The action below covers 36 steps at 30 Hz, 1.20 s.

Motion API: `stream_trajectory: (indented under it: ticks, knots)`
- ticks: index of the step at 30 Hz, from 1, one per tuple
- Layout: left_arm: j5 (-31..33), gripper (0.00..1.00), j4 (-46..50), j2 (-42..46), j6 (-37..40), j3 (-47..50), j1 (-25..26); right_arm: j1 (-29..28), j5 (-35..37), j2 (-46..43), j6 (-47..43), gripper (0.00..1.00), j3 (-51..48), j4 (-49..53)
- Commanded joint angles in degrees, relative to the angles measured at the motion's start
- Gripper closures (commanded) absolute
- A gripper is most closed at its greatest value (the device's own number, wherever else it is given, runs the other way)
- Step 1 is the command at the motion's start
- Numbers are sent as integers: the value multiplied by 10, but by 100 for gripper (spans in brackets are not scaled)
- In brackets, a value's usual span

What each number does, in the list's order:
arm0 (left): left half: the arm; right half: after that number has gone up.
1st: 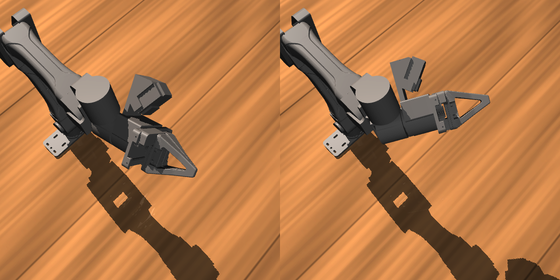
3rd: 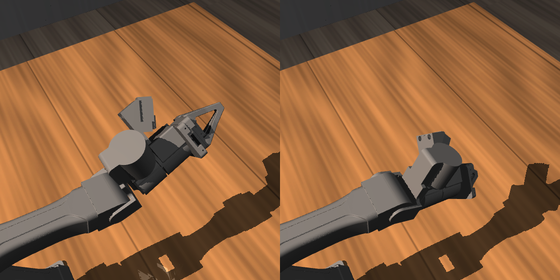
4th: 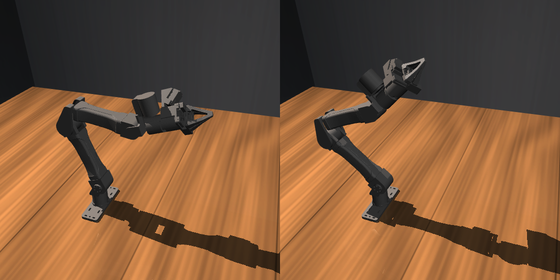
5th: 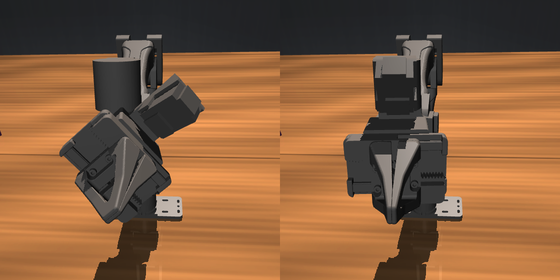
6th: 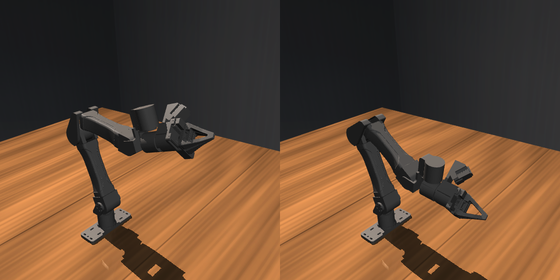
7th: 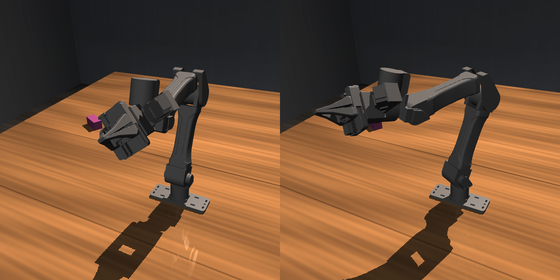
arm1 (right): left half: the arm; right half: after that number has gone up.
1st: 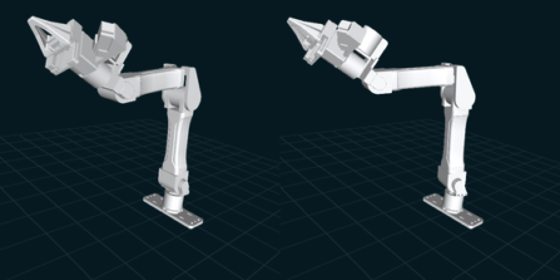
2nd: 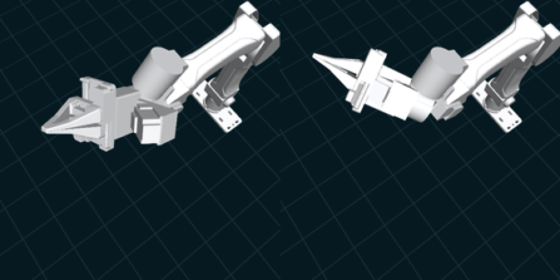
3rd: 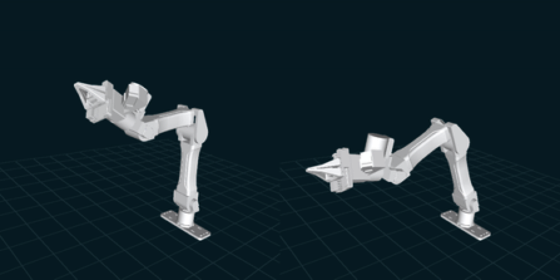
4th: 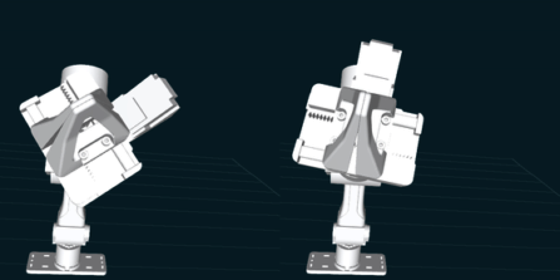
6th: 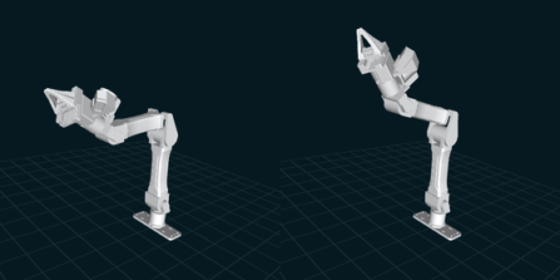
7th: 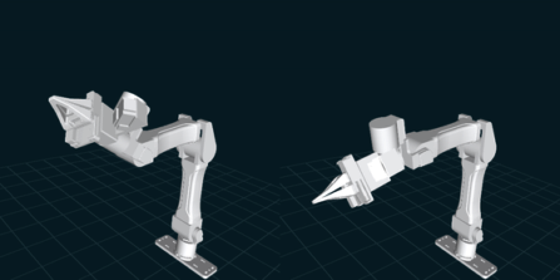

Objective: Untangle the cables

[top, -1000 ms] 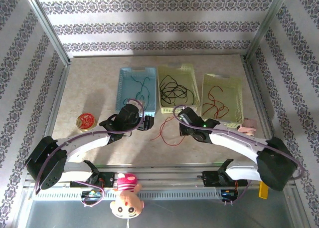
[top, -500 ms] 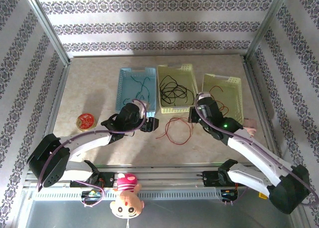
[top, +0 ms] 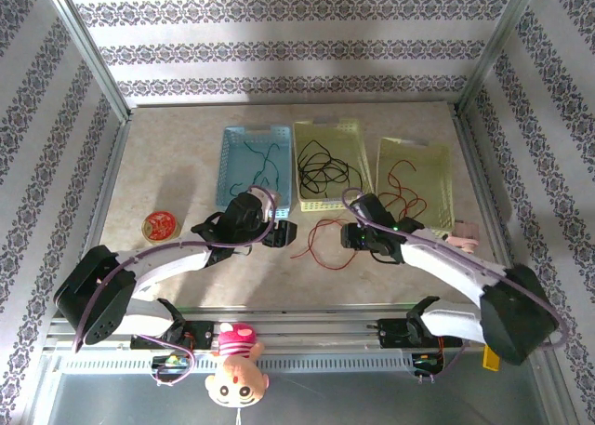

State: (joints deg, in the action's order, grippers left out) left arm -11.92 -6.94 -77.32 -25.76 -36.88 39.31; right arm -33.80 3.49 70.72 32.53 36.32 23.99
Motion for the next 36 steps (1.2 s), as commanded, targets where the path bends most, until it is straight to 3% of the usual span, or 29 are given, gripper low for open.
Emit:
stream_trajectory:
  ticks: [1, 5, 9, 11, 13, 16, 28, 36]
  knots:
    - [10, 22, -16, -4, 12, -18, 3, -10, -5, 37, 23, 53, -4, 9]
    - [28, 22, -12, 0, 10, -12, 4, -12, -4, 83, 36, 54, -3, 0]
    - [47, 22, -5, 9, 7, -5, 5, -28, 4, 125, 42, 60, 11, 14]
    - [58, 22, -3, 15, 8, 0, 5, -41, 18, 140, 48, 71, 18, 30]
    - [67, 22, -3, 21, 8, 5, 5, -52, 28, 154, 53, 88, 25, 43]
    - [72, 22, -3, 24, 8, 7, 5, -55, 49, 157, 58, 98, 36, 59]
    - [73, 22, -9, 16, 8, 3, 5, -57, 115, -52, 35, 98, 51, 28]
    - [71, 22, -18, 6, 1, 2, 5, -48, 181, -147, -32, 97, 123, 42]
